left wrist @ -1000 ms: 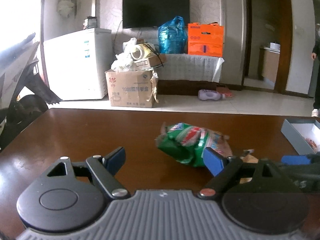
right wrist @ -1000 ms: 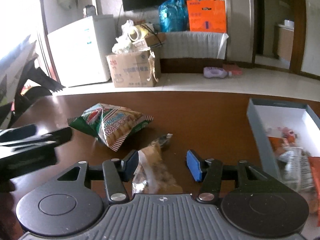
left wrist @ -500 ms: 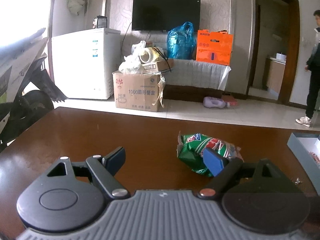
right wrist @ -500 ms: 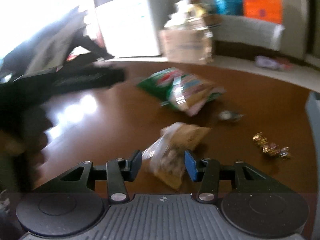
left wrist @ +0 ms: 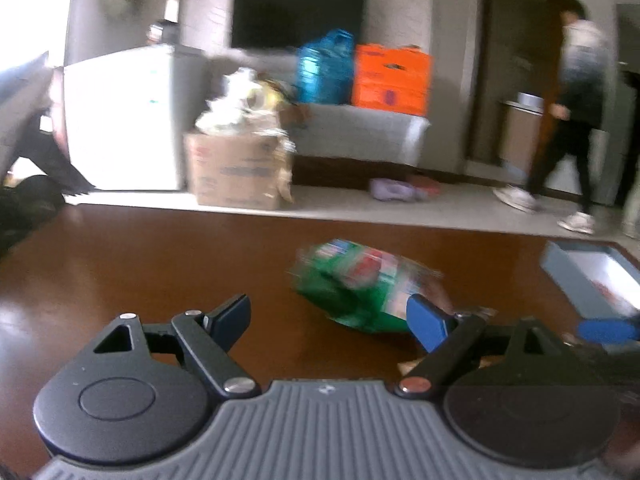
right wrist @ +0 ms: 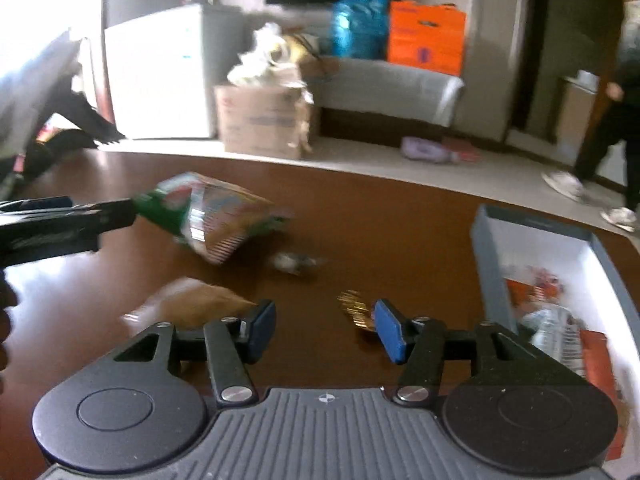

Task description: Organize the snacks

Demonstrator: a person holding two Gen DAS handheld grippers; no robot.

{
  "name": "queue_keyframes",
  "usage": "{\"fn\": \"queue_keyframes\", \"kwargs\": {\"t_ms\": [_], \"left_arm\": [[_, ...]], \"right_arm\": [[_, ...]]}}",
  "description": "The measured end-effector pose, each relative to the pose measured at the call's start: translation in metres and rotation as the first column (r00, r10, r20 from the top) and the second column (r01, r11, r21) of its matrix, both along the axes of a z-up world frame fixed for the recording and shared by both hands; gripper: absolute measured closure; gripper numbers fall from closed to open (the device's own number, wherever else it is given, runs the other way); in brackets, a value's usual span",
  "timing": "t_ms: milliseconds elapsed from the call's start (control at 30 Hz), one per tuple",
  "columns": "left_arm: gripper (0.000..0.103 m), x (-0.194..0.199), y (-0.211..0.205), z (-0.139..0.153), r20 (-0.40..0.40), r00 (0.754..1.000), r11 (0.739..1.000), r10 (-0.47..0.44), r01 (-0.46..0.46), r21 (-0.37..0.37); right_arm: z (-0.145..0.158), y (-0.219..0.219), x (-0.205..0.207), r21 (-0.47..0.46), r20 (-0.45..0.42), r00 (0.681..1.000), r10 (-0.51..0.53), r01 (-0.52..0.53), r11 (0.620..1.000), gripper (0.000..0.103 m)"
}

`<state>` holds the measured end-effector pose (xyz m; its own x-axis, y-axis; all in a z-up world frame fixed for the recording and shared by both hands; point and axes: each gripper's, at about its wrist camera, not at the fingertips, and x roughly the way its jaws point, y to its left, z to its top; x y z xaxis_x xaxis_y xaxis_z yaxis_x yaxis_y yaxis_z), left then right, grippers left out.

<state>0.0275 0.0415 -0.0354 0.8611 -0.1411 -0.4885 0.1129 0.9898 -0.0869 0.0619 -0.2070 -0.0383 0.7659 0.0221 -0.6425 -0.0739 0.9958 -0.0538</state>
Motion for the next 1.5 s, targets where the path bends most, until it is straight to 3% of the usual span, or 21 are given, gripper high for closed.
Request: {"fn": "queue_keyframes", "kwargs": {"t_ms": [67, 167, 333, 500, 567, 600, 733, 800, 933, 1000, 1100, 1233, 1333, 1433, 1500], "left_arm": [[0.017, -0.003, -0.013, -0.004, -0.013, 0.998, 0.998, -0.064, 0.064, 0.007], [0.017, -0.009, -0.032, -0.009, -0.011, 0.992, 0.988, -0.129, 0.130, 0.084], [0.017, -0.012, -0.037, -0.011, -0.012, 0.994, 0.990, -0.107, 0.107, 0.092], [0.017, -0.006, -0.029, -0.010, -0.018, 0.998, 0.994, -0.060, 0.062, 0.086], [0.015, -0.002, -0.021, -0.007, -0.019, 0.999, 0.996, -0.042, 0.043, 0.073], [0.012, -0.001, -0.019, -0.005, -0.019, 0.999, 0.997, -0.025, 0.027, 0.067], [0.005, 0.004, -0.015, -0.002, -0.017, 0.999, 0.997, 0.031, -0.030, 0.072], [0.004, 0.005, -0.015, 0.001, -0.027, 0.997, 0.995, 0.065, -0.063, 0.072], [0.004, 0.005, -0.005, 0.004, -0.004, 0.999, 0.999, 0.037, -0.037, 0.024], [0.004, 0.005, -0.001, 0.005, -0.005, 0.998, 0.998, 0.063, -0.063, 0.009], [0.004, 0.002, 0.002, 0.009, 0.034, 0.994, 0.994, 0.105, -0.105, -0.006], [0.004, -0.002, 0.002, 0.013, 0.061, 0.986, 0.987, 0.157, -0.154, -0.047], [0.004, -0.001, 0.001, 0.017, 0.054, 0.989, 0.990, 0.141, -0.140, -0.017], [0.004, -0.006, -0.005, 0.019, 0.106, 0.986, 0.990, 0.127, -0.133, 0.053], [0.004, -0.007, -0.006, 0.018, 0.105, 0.992, 0.995, 0.073, -0.080, 0.063]], "right_arm": [[-0.007, -0.005, 0.006, 0.012, -0.016, 1.000, -0.017, 0.017, 1.000, 0.047], [-0.014, -0.006, 0.010, 0.021, -0.010, 1.000, -0.020, 0.020, 1.000, 0.047], [-0.022, -0.001, 0.010, 0.001, -0.015, 1.000, 0.005, -0.004, 1.000, 0.046], [-0.012, -0.006, 0.004, 0.023, -0.015, 1.000, -0.019, 0.019, 1.000, 0.027], [-0.004, -0.007, -0.003, 0.039, 0.003, 0.999, -0.034, 0.034, 0.999, 0.002], [0.000, -0.007, -0.006, 0.040, 0.012, 0.999, -0.034, 0.033, 0.999, 0.000], [0.014, -0.004, -0.020, 0.007, 0.065, 0.997, -0.039, 0.038, 0.999, 0.000], [0.022, -0.005, -0.029, 0.005, 0.132, 0.991, -0.029, 0.029, 1.000, 0.000], [0.032, -0.018, -0.045, 0.042, 0.212, 0.977, -0.007, -0.002, 0.999, 0.000], [0.034, -0.026, -0.048, 0.047, 0.213, 0.977, -0.017, 0.007, 0.999, 0.000], [0.035, -0.041, -0.049, 0.127, 0.205, 0.978, -0.043, 0.016, 0.992, 0.000], [0.034, -0.049, -0.046, 0.113, 0.165, 0.985, -0.042, 0.023, 0.993, 0.000], [0.035, -0.048, -0.044, 0.090, 0.137, 0.990, 0.010, -0.023, 0.996, 0.000], [0.028, -0.043, -0.039, 0.058, 0.089, 0.995, 0.042, -0.047, 0.997, 0.000], [0.021, -0.041, -0.036, 0.044, 0.069, 0.997, 0.040, -0.044, 0.998, 0.000]]}}
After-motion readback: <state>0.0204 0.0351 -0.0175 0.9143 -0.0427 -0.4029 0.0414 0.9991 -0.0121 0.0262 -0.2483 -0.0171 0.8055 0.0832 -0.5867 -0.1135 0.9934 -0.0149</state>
